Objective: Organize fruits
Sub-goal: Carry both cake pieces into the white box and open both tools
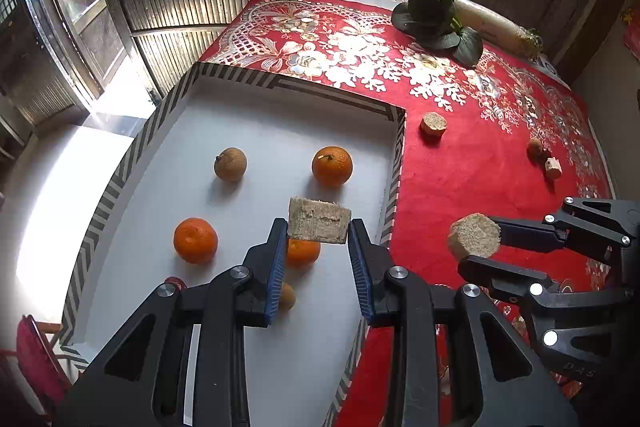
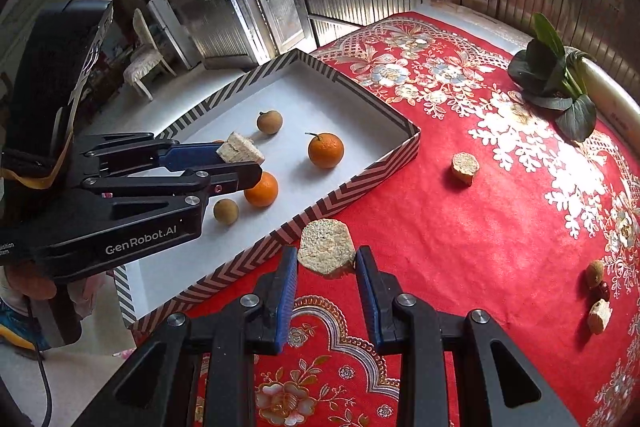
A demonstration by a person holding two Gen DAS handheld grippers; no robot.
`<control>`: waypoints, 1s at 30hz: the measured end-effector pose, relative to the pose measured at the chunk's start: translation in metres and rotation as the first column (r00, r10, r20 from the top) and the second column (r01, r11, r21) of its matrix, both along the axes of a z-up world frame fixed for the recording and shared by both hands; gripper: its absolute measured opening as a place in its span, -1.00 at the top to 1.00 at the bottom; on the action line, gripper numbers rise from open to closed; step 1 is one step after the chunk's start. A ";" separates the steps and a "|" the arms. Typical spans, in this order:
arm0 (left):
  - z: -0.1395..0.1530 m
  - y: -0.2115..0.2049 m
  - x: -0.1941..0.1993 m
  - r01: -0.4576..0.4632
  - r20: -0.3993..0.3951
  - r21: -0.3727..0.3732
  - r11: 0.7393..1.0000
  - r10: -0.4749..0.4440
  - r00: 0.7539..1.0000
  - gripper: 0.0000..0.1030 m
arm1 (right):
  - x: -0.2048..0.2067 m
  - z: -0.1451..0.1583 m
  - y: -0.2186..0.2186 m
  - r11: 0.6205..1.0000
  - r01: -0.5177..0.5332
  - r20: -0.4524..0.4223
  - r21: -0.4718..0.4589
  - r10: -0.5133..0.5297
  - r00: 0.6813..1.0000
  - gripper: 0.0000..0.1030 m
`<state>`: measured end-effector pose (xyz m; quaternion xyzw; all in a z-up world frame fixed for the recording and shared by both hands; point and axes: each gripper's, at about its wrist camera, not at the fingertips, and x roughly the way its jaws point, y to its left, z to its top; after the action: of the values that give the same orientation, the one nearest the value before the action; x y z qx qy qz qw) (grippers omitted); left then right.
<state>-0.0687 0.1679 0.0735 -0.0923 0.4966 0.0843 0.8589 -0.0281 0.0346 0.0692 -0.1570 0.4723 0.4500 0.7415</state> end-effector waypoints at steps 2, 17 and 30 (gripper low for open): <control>-0.001 0.002 -0.001 -0.005 -0.002 0.001 1.000 0.005 1.000 0.42 | -0.001 0.000 0.003 1.000 -0.007 0.001 -0.001 0.007 1.000 0.45; -0.006 0.020 -0.013 -0.054 -0.019 0.000 0.999 0.054 0.998 0.42 | -0.012 -0.002 0.024 0.997 -0.076 -0.009 -0.006 0.076 0.997 0.45; -0.016 0.063 -0.036 -0.161 -0.051 -0.029 0.987 0.159 0.986 0.42 | -0.029 -0.008 0.055 0.984 -0.178 -0.023 -0.017 0.178 0.984 0.45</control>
<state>-0.1051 0.2311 0.0576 -0.1441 0.5097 0.1470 0.8354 -0.0570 0.0895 0.0612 -0.2007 0.4687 0.5115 0.6917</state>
